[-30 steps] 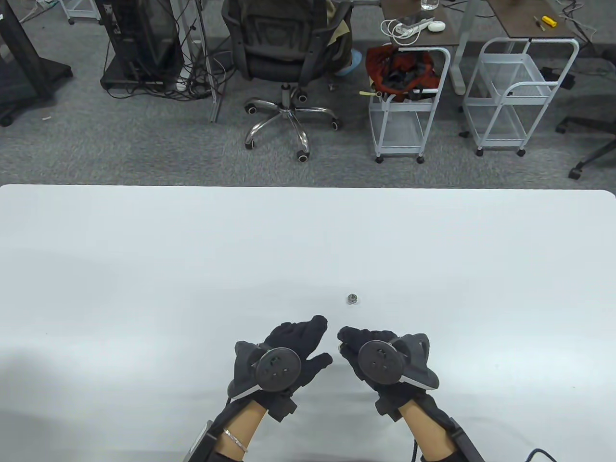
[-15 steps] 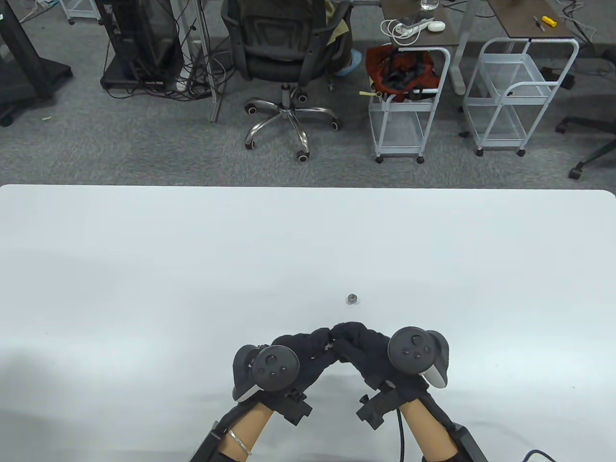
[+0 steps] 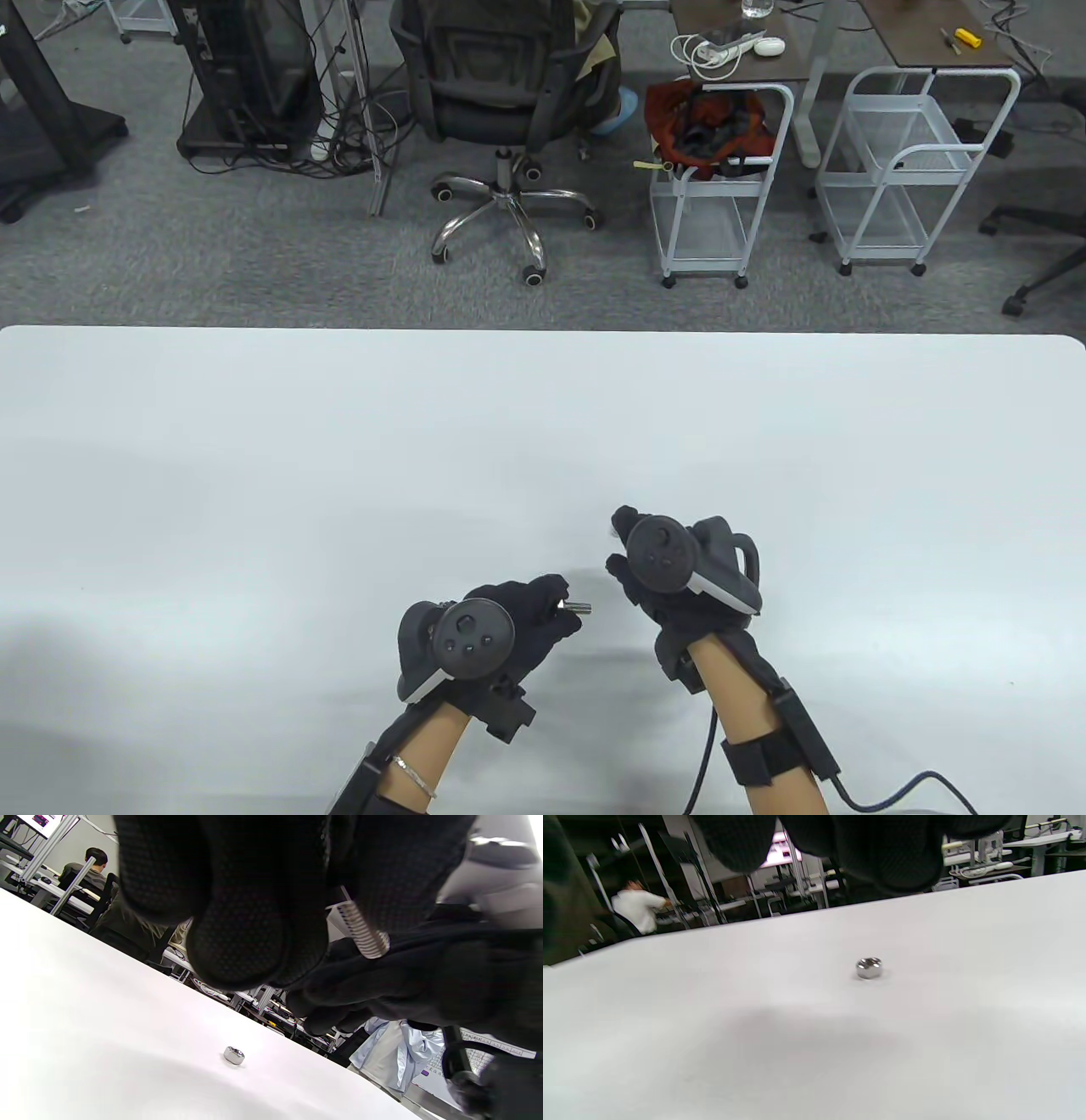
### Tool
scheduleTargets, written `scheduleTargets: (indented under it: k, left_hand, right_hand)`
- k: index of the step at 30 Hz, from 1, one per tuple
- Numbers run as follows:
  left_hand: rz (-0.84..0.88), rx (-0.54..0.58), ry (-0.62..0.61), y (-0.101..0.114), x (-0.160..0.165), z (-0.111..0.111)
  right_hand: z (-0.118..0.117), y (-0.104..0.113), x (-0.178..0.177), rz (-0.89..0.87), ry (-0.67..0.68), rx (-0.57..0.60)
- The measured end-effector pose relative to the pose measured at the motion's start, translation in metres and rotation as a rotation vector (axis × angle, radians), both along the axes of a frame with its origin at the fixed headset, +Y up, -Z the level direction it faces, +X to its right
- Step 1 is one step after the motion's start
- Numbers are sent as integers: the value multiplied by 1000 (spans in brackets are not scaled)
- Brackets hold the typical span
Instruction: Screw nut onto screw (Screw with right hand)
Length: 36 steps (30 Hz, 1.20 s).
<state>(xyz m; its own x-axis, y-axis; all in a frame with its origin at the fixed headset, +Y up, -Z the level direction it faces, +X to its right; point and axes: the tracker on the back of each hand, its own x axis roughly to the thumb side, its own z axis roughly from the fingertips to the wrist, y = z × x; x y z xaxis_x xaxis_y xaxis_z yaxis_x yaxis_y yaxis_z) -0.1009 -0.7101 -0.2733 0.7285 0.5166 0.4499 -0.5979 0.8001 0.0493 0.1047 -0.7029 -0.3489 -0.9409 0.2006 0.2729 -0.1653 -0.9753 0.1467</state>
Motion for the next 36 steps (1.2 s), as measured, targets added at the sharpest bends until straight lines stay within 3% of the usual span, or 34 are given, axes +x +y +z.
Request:
scheduleTargets:
  k: [9, 13, 18, 27, 30, 36]
  left_hand:
    - [7, -29, 0, 0, -3, -1]
    - [19, -39, -2, 0, -4, -2]
    - [25, -42, -6, 0, -4, -2]
    - [28, -52, -6, 0, -4, -3]
    - [28, -55, -2, 0, -5, -3]
    - [33, -55, 8, -1, -4, -3]
  right_hand:
    - [-55, -41, -22, 140, -123, -185]
    - [-66, -55, -30, 193, -151, -205]
    - [-70, -57, -44, 405, -128, -59]
    - [-70, -57, -49, 432, -127, -2]
    - [-69, -53, -45, 390, -118, -30]
    - [-52, -30, -31, 145, -66, -25]
